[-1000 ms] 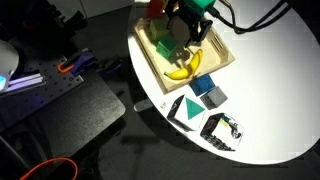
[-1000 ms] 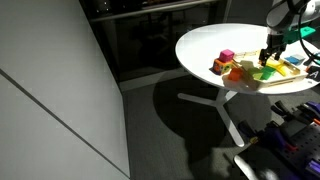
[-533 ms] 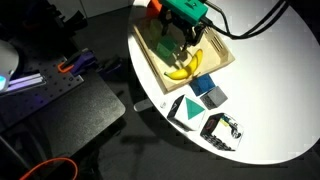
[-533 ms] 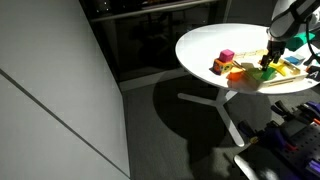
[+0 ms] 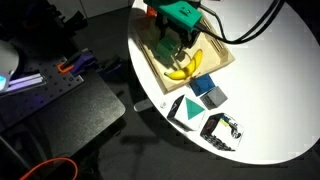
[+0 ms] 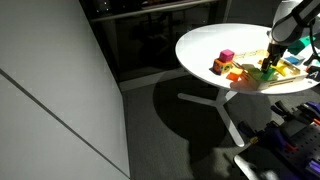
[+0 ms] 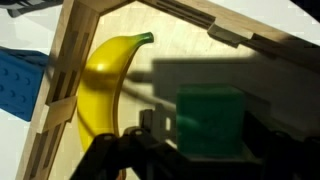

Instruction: Put the banana on the tray then stack the green blocks

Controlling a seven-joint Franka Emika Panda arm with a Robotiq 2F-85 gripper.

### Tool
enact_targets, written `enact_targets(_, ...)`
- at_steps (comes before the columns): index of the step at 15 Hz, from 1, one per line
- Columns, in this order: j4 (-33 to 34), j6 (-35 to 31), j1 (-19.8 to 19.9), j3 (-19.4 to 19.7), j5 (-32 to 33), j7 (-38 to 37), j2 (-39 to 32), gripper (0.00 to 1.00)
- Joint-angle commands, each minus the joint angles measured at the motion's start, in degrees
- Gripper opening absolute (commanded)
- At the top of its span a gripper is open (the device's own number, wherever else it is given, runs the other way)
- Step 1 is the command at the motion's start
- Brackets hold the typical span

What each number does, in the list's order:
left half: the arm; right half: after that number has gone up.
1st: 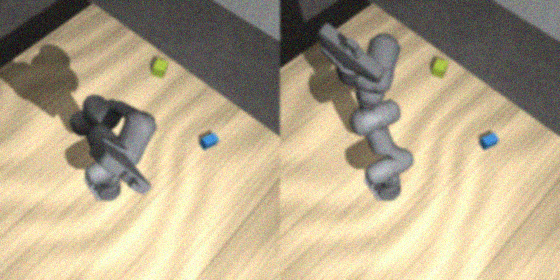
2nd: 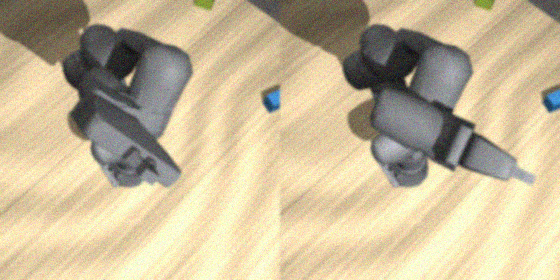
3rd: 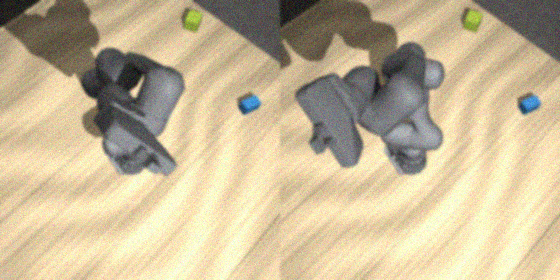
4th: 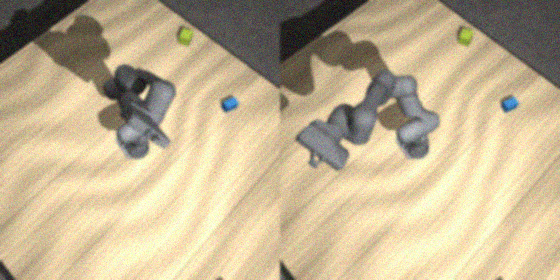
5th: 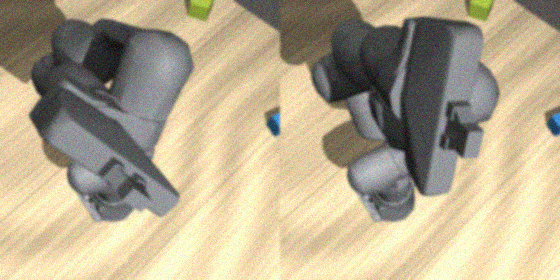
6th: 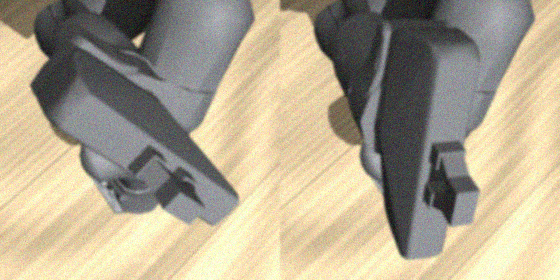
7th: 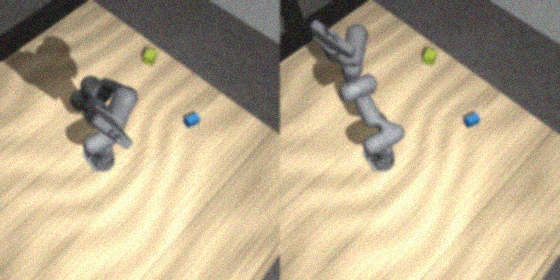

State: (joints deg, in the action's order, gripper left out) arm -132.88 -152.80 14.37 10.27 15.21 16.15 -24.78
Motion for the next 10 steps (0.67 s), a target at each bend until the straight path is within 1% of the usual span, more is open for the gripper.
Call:
enact_targets(1,-0.9,0.3,-1.0,1.6,1.3,-0.8,1.5,0.56)
enact_targets(2,-0.9,0.4,-1.1,1.8,1.3,-1.0,1.6,0.49)
enact_targets(3,-0.8,0.9,-1.4,2.2,1.4,-1.6,1.9,0.4)
enact_targets(4,-0.8,1.2,-1.7,2.6,1.6,-2.3,2.3,0.34)
enact_targets(7,-0.8,1.9,-2.6,3.8,2.0,-3.7,3.4,0.28)
enact_targets(10,-0.9,2.9,-4.1,5.1,2.7,-6.0,4.4,0.27)
